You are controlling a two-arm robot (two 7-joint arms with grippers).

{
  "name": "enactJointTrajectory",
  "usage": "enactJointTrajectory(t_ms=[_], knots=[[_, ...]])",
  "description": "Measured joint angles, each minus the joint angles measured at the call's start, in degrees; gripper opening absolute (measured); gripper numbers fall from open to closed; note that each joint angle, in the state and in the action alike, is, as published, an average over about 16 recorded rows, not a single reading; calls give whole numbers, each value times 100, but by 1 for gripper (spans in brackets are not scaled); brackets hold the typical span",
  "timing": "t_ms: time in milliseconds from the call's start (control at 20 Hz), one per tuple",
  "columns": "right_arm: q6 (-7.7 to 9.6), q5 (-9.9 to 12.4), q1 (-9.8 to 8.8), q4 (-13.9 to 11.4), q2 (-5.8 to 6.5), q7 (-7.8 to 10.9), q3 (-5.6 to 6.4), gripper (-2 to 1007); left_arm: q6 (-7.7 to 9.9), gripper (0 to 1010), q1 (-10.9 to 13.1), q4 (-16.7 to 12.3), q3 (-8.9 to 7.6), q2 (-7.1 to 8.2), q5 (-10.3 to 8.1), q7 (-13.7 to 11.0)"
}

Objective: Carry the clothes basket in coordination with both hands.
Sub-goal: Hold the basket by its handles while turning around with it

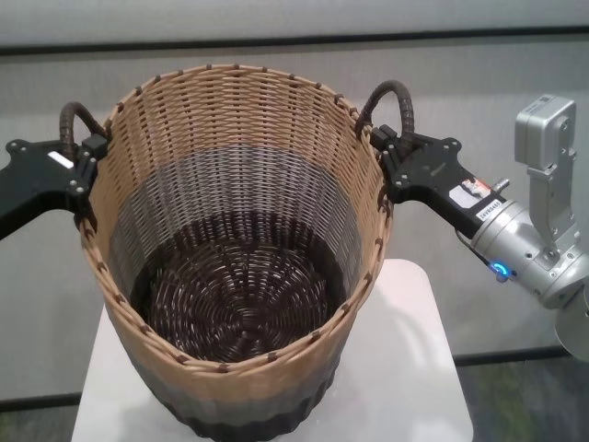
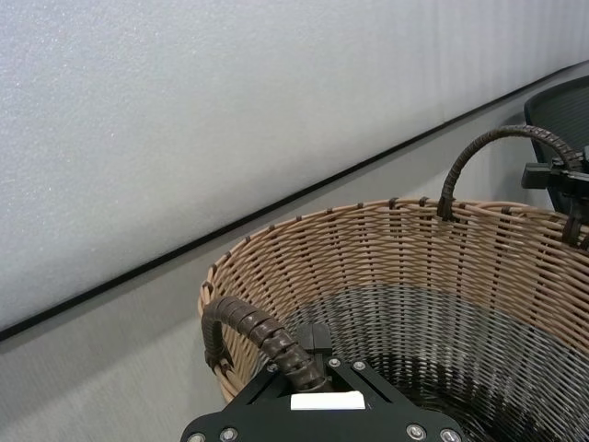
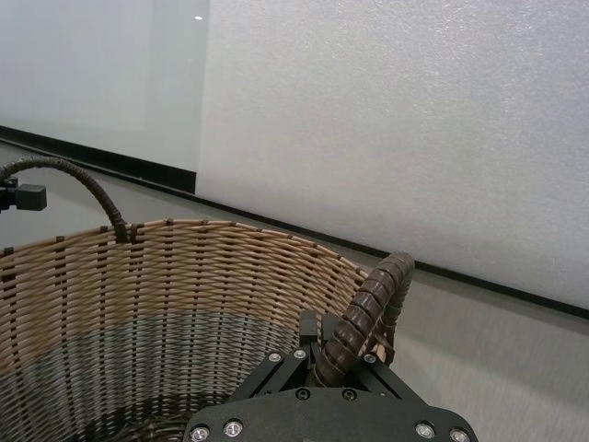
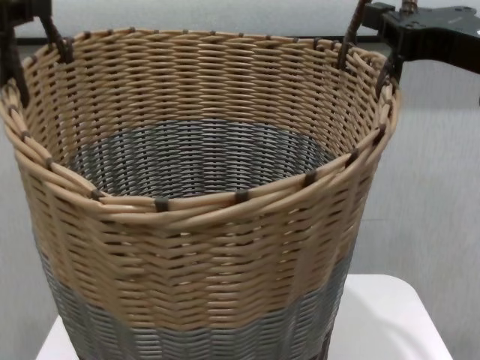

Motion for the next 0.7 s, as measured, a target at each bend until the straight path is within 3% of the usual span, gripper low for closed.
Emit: enactJointTrajectory(t_ms=[700], knots=[[-4, -15, -7, 8, 0, -8, -1, 31, 38, 1, -6, 16, 10, -8, -5, 30]])
